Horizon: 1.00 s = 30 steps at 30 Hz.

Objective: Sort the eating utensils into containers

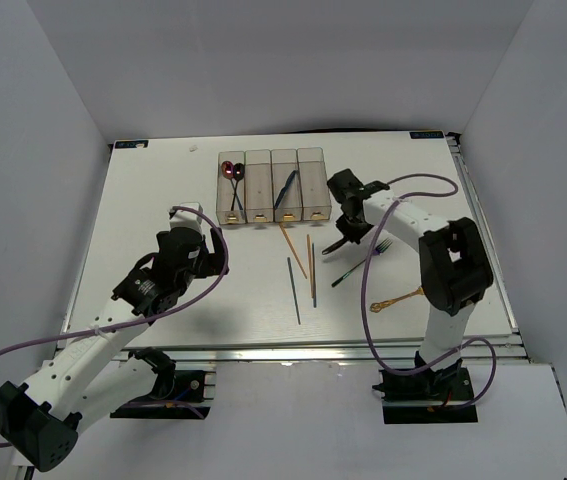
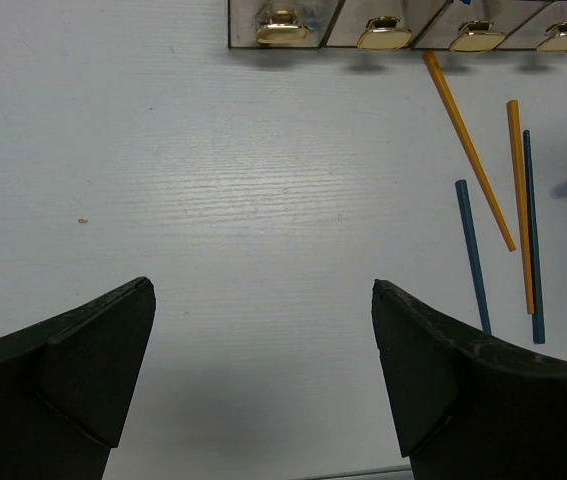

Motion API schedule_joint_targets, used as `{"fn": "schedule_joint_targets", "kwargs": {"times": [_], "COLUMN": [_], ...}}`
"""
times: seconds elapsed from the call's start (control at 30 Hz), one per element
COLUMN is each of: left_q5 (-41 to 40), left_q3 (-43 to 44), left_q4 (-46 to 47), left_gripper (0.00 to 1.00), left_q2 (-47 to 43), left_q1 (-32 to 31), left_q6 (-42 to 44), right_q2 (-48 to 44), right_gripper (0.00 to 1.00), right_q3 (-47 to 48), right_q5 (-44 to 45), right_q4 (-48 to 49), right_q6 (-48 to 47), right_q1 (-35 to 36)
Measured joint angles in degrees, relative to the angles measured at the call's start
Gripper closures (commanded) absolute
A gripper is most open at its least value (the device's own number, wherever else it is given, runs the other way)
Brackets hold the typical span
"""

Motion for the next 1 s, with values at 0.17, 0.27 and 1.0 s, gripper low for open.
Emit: {"fn": "schedule_joint_targets", "kwargs": {"times": [0.17,0.27,1.0], "left_q5": [-0.02,-0.02,-0.42], "left_q3": [0.00,0.00,0.00], "left_q4": [0.00,0.00,-0.02], "left_gripper": [0.02,0.02,0.02], "left_q2": [0.00,0.00,0.09], "left_q1": [0.00,0.00,0.00], "left_q6": [0.00,-0.02,-0.02], "right_q2": [-4.17,-3.93,18.60], "right_gripper": [1.00,1.00,1.00], "right_q3": [0.28,2.27,34.64], "right_q5": [0.39,-1.42,-12.15], "right_q4": [3.04,5.55,19.61], "right_q6": [-9.70,-17.40,-46.21], "right_q1": [0.90,1.62,3.39]}}
